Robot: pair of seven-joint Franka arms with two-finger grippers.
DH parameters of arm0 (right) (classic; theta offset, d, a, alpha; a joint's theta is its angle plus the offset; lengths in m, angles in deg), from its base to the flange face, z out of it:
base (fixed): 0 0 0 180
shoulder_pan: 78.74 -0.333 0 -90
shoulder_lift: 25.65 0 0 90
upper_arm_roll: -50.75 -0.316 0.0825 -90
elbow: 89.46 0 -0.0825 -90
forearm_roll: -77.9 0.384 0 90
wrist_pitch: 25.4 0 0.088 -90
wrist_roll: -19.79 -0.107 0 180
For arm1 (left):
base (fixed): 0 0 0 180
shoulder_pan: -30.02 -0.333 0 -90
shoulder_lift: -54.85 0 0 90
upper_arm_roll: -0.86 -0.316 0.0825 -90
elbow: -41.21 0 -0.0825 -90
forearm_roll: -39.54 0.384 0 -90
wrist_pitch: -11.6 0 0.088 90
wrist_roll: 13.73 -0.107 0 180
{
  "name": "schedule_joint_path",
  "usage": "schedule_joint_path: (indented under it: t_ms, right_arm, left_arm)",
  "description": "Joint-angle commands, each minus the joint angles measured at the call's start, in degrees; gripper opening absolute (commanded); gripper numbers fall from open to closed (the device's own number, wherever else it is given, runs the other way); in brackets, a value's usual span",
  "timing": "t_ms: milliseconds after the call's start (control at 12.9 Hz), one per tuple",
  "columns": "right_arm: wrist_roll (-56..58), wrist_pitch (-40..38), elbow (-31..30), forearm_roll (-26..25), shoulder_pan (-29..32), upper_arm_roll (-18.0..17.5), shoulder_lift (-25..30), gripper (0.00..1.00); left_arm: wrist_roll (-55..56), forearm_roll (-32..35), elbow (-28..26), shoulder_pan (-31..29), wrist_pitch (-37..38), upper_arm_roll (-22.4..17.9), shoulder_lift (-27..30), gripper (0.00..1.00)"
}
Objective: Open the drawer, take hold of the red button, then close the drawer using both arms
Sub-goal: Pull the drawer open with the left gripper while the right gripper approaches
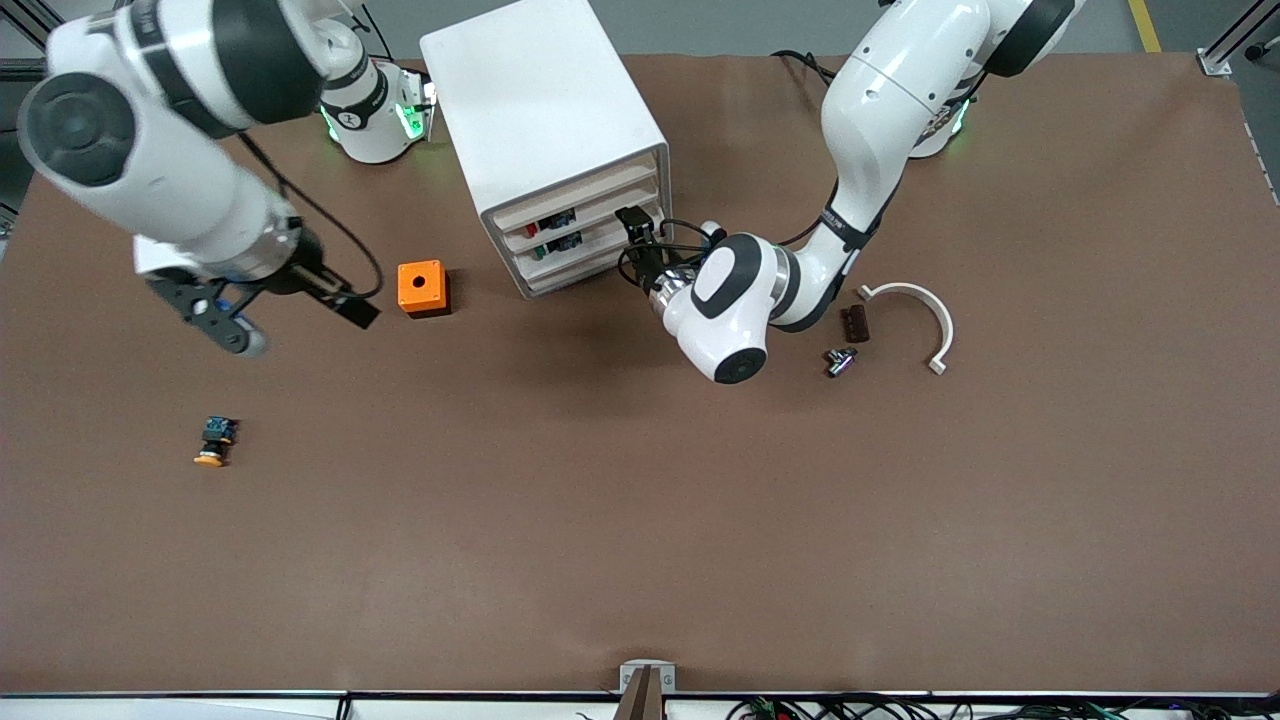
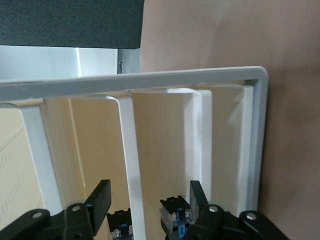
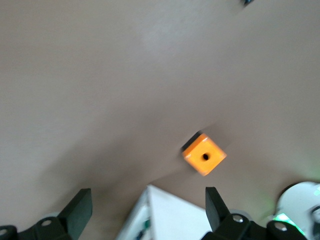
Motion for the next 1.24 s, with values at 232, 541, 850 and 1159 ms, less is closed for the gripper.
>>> schedule_joint_path:
  t_ms: [232,541,850,1159]
  right_arm:
    - [-8.27,2.65,0.23,0.62,-5.10,0.78,-0.42,1.00]
    - [-8.10,5.73,0.93,5.45,-3.70,1.40,-0.51,1.00]
    - [-8.09,4.85,0.85,5.19,-3.95,1.31,-0.51,1.00]
    - [-8.27,4.59,0.41,4.93,-4.39,1.31,-0.60,1.00]
  left_arm:
    - [2.19,-3.53,1.56,2.98,1.11,-0.30,-2.32,0.56]
    - [2.19,-4.06,1.73,2.81,1.11,-0.39,-2.50,0.00]
    - [2.19,-3.27,3.39,1.41,4.97,-1.26,-2.41,0.00]
    - [1.58,-1.34,6.12,-2.98,5.15,-2.85,-2.59,0.00]
